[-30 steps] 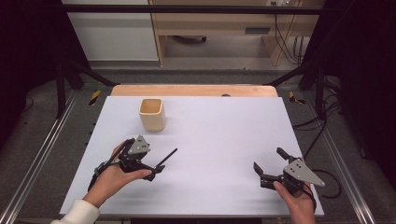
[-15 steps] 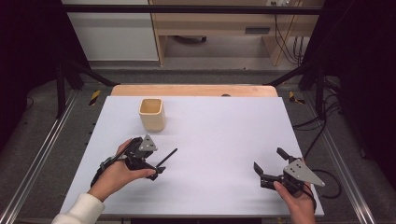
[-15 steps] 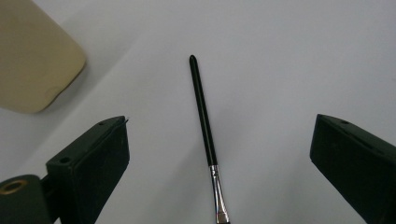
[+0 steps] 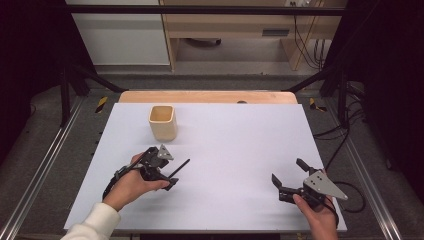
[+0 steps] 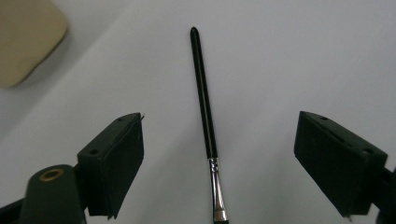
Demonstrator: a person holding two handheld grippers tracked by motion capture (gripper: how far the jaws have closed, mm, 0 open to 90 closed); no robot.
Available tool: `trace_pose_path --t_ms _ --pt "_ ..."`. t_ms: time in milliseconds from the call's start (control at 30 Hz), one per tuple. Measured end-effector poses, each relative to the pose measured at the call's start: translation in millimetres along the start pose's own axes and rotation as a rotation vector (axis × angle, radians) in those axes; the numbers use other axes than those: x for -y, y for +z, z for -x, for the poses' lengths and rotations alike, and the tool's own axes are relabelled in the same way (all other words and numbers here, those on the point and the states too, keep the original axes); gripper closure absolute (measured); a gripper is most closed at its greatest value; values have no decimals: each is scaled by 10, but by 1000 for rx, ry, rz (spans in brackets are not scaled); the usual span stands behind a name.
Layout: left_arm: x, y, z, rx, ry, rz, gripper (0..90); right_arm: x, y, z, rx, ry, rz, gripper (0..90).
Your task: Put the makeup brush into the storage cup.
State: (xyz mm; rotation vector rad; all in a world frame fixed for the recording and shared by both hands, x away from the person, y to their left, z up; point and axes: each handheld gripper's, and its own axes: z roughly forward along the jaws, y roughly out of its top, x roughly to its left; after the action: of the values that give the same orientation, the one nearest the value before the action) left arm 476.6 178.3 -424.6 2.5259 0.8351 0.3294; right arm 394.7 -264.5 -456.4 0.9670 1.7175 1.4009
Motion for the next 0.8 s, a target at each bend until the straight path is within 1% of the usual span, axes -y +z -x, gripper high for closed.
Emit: trace_pose_path --t_ms 33,100,133,167,233,300,333,400,500,633,733,800 --pt "-3 12 5 5 5 -8 194 0 0 1 1 -1 0 30" --pt "-9 38 8 -3 14 -21 206 1 -2 1 1 1 -3 31" --pt "-7 56 12 -6 4 -21 214 1 -3 0 1 1 -5 31" --pt "-4 67 1 -8 4 -30 228 2 -3 1 1 1 -4 31" --pt "2 91 -15 -17 -15 -28 264 3 -4 1 1 2 -5 31" --pt "8 107 -29 -19 -12 -40 311 4 -2 3 2 0 -6 32" --pt "13 121 -26 -17 -20 -38 327 3 -3 3 3 -1 -9 32" --pt "22 134 -25 -15 -13 -54 385 4 -3 3 2 -2 -7 32" --pt "36 149 -27 -9 -18 -73 449 3 -1 1 2 -3 -8 33" --pt "54 167 -36 10 -21 -90 513 3 0 -6 0 -4 -11 33" --pt "67 170 -55 12 -26 -96 557 5 -1 -3 1 -3 -13 34" --pt "73 172 -60 16 -32 -101 603 4 -1 3 4 -2 -10 34"
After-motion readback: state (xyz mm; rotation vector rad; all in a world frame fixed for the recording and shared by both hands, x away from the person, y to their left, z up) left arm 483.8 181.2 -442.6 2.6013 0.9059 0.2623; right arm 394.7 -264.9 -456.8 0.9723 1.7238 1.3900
